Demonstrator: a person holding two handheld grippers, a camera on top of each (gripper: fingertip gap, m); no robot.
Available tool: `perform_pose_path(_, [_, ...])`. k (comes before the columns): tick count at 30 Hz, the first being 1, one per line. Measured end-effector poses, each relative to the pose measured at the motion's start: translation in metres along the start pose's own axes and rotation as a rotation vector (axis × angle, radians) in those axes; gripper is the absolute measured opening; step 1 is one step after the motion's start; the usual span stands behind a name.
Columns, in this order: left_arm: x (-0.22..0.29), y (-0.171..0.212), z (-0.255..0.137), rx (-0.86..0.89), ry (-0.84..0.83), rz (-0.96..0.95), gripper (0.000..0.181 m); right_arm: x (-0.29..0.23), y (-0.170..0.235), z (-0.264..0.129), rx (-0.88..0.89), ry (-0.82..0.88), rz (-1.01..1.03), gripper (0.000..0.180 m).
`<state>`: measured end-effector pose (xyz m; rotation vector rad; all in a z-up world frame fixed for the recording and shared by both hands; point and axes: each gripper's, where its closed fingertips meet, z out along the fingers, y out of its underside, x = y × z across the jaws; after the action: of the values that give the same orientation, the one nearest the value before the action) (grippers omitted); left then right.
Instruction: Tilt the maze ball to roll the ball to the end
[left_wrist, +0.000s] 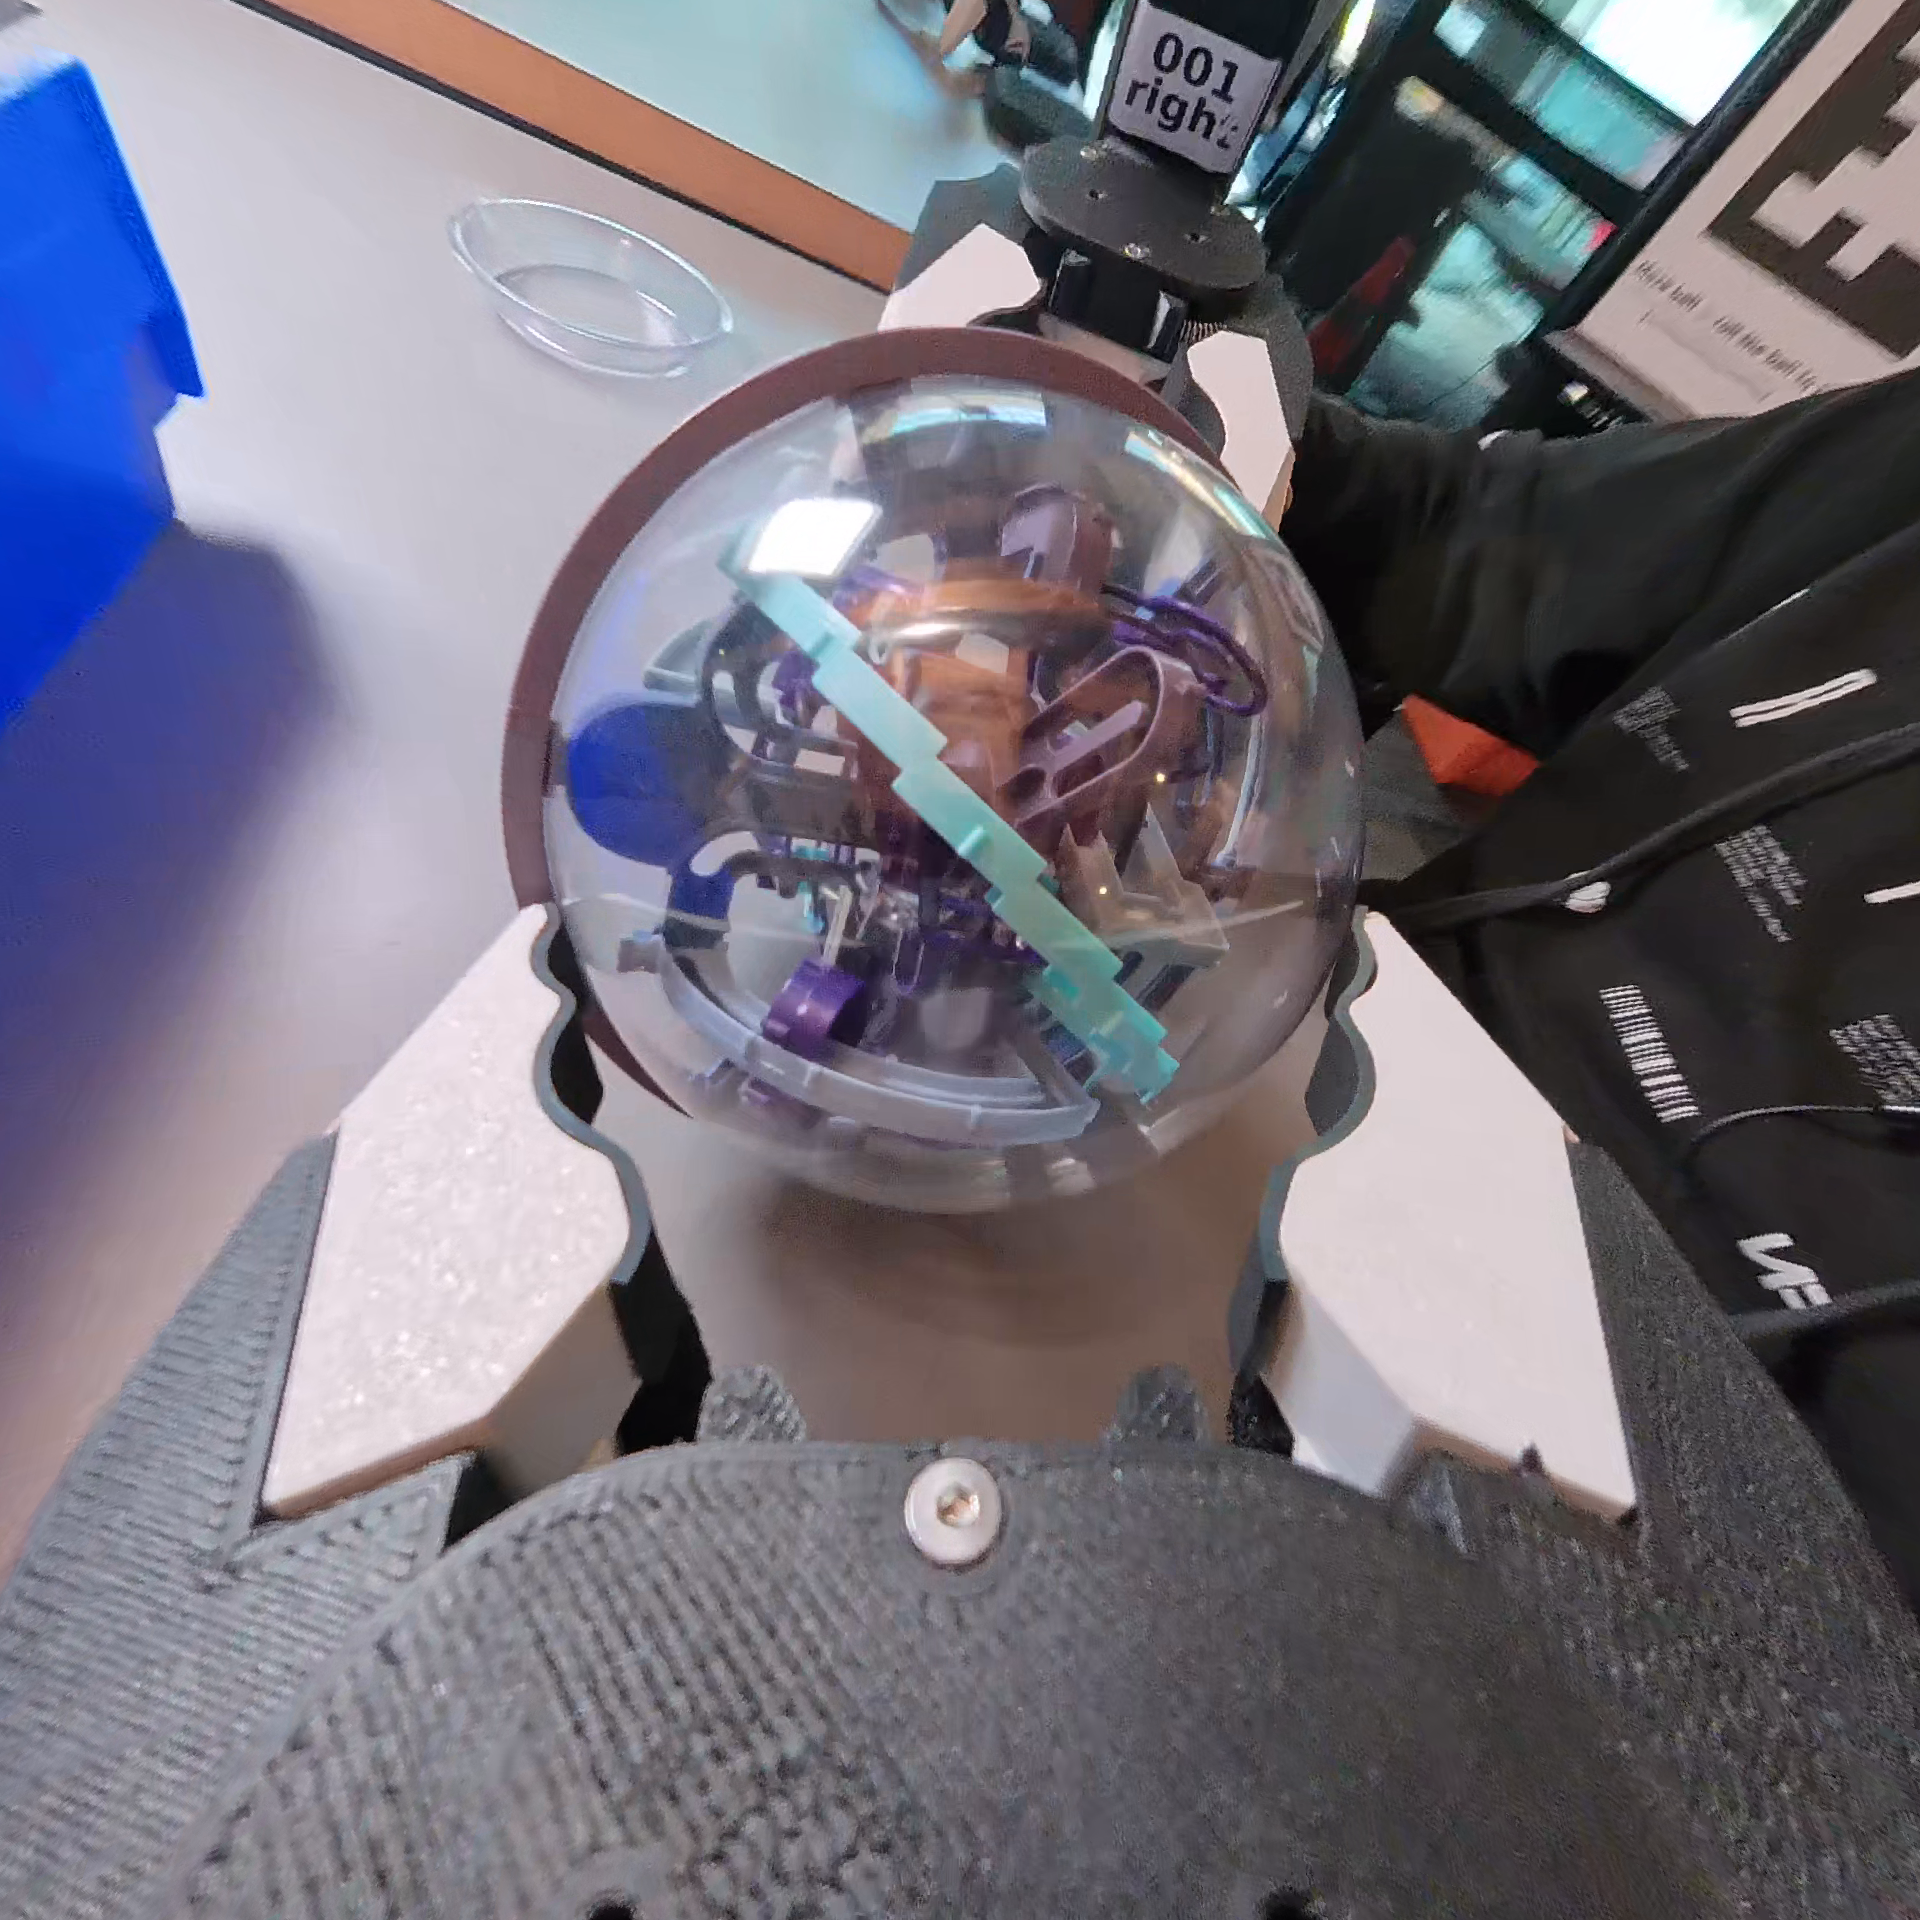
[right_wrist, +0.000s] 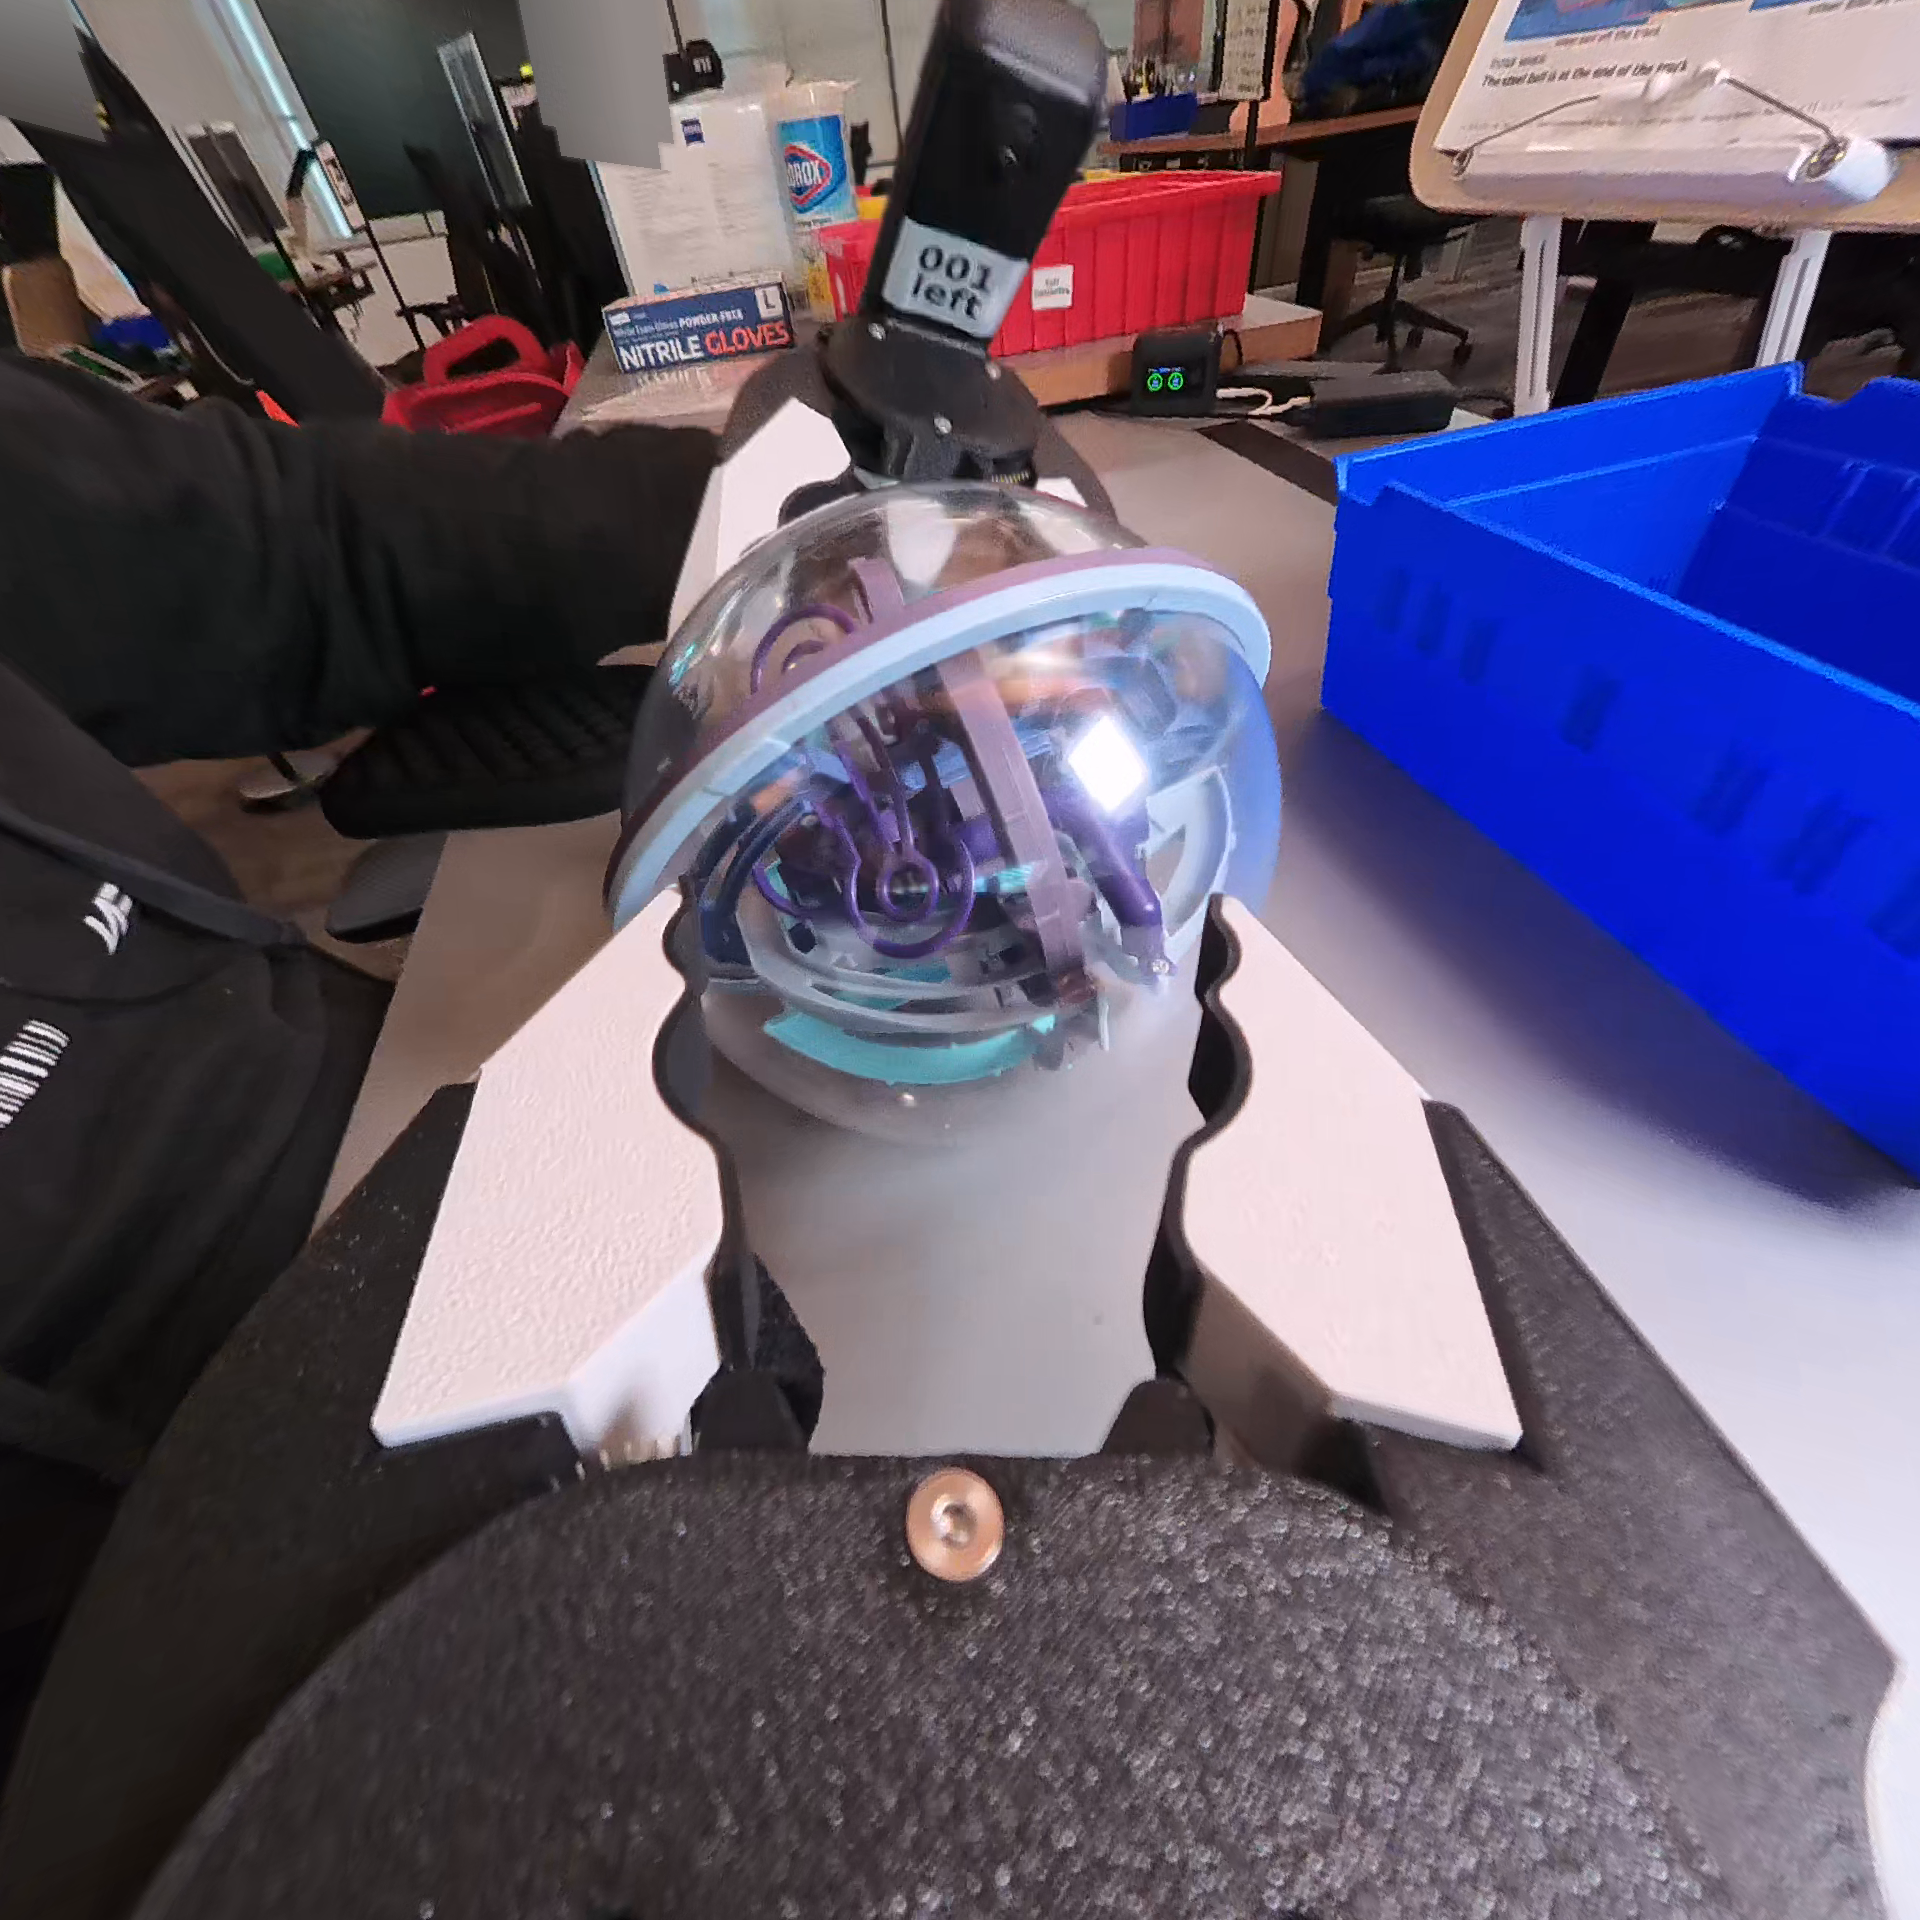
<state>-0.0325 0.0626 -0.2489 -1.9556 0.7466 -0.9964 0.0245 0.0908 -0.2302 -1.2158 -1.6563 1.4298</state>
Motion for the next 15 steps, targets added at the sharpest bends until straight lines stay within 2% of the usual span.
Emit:
perform_pose_path(5, [-0.0002,0.0026,0.0000,0.063,0.073,-0.074,0.139,-0.0002,-0.0043,0.0016,0.024,0.000,0.026,0.094])
perform_pose_path(15, [-0.0021,0.0000,-0.0015,0.108,0.092,-0.099,0.139,0.0005,0.0006,0.0008,0.015,0.004,0.008,0.093])
